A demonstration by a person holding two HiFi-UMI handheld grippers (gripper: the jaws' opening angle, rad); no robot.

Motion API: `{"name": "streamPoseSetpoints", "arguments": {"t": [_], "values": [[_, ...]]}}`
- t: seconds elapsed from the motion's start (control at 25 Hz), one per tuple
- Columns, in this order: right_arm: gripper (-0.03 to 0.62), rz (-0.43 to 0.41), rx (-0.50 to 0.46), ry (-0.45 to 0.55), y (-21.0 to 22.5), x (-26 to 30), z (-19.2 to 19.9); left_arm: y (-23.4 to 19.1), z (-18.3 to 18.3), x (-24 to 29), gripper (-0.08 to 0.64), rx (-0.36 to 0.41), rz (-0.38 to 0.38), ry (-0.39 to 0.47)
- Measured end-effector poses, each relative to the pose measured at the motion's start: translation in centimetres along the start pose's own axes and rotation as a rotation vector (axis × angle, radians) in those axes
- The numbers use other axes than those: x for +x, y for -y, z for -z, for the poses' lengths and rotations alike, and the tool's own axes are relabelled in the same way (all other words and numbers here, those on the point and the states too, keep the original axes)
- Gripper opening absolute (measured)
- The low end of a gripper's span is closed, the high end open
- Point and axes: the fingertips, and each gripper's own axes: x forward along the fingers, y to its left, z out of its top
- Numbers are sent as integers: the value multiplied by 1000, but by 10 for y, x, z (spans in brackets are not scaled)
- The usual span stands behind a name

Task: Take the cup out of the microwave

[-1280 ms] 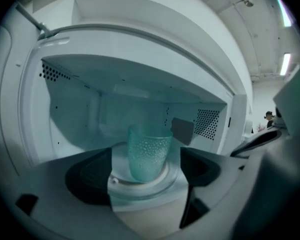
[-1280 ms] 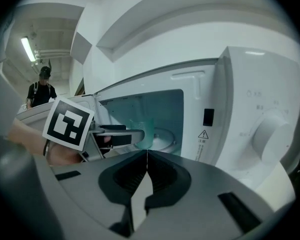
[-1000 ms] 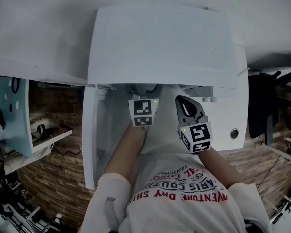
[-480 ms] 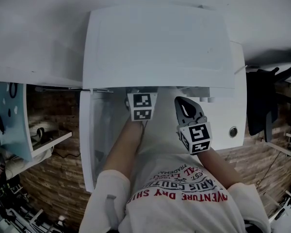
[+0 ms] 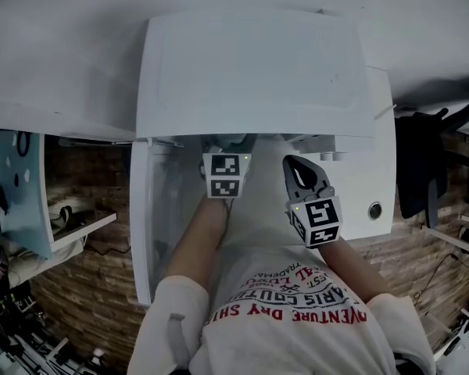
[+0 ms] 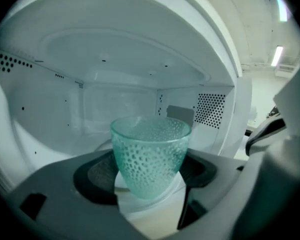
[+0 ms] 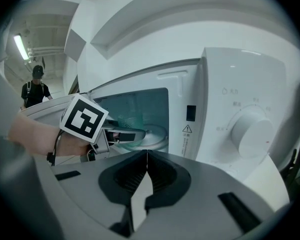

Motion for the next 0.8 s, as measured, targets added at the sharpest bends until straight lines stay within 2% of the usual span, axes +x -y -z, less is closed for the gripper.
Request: {"name": "streamPoseSetpoints", "arguments": {"t": [0.36,0.56,0.8], "values": [[12,-29,-23,24,-13,-15,-2,20,1,-53,368,-23,-9,32],[12,-37,-29,50,-21,-27,-4,31,5,-88,368,-69,-11,50],[12,-50,-12,123,-27,-46,-30,45,-21,-124,368,-83,-14,67]]}}
